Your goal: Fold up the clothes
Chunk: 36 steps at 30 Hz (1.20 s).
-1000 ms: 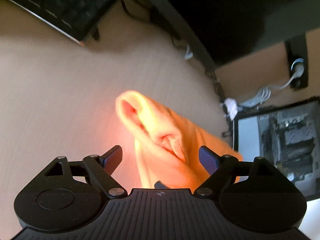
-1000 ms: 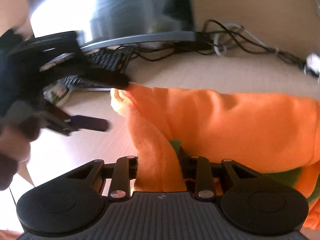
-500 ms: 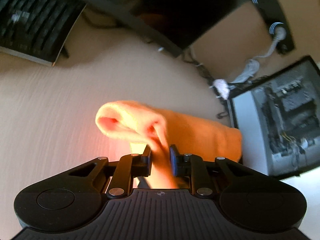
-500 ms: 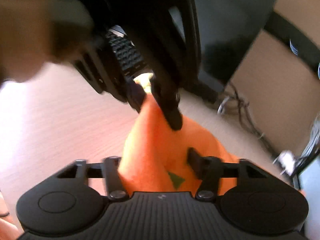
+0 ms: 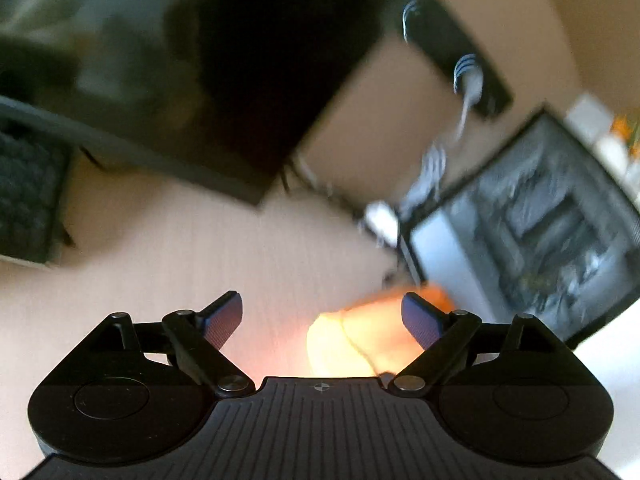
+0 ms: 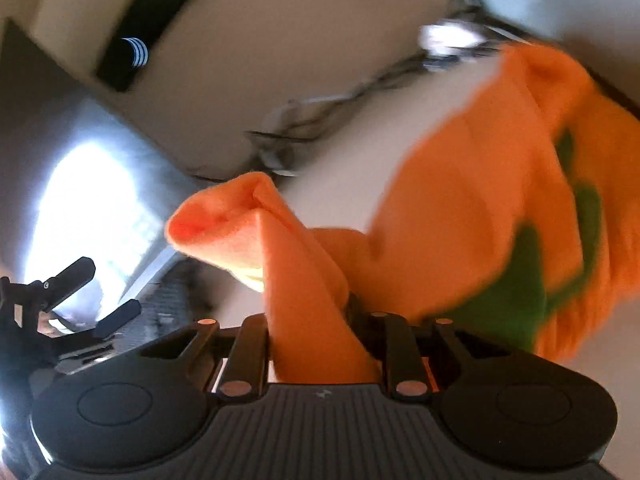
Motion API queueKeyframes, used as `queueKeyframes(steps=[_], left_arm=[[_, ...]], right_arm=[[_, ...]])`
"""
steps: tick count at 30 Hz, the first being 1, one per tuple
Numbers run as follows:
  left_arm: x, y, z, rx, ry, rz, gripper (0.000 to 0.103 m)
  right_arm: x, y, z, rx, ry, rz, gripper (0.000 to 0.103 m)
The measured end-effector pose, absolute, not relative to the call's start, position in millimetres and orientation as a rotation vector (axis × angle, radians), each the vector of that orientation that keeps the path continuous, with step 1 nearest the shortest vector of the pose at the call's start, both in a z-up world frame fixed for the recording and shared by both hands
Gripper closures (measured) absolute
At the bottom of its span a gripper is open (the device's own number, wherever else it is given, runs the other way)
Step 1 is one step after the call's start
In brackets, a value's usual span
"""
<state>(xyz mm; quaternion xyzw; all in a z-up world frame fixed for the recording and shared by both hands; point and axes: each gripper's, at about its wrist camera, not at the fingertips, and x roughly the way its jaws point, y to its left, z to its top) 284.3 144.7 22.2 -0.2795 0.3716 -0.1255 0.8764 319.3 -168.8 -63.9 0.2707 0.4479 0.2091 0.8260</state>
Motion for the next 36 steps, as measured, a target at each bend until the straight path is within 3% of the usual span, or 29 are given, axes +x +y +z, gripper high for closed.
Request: queueKeyframes(steps=[8,12,13,21,26,32,34,36], left_arm=[[361.0,52.0,-21.4,-0.437,0.974,-0.308,0.011],[381.8,31.3,-33.5,-0.395,1.021,-0.257,0.013],[382.9,32.9,-30.5,-0.410,1.013,-0.255,0.014],[349.6,65.3,30.3,-0.454,0.835,-0.445,0.007],[350.6,35.2,9.7,-0.330,0.944,-0.456,0.007],[396.3,20.4,-29.1,-0.448,1.051,-0.219,0.006],[401.8,19.3,-37.0,-0.464,1.085,-0.187,0.006],[404.5,18.6,-46.3,-0.489,1.114,-0.160,0.005]], right_arm=[[291.8,-163.4,-45.2,0.207,0.840,0.431,0.079],[270.9,-147.7,-40.0,-0.149,0.664,0.360,0.059],[266.5,-145.5,-40.6,-0.212,0.631,0.352,0.058],[308.1,-160.4,-60.1,-0.115,0.674,0.274,0.058],[309.2,-165.5,-57.5,-0.135,0.656,0.332,0.055],[292.2,-161.1,-34.7,-0.219,0.592,0.384,0.052],[279.1,-158.7,-22.7,-0.243,0.528,0.437,0.036],[272.3,-150.3,-21.4,-0.281,0.505,0.501,0.026]])
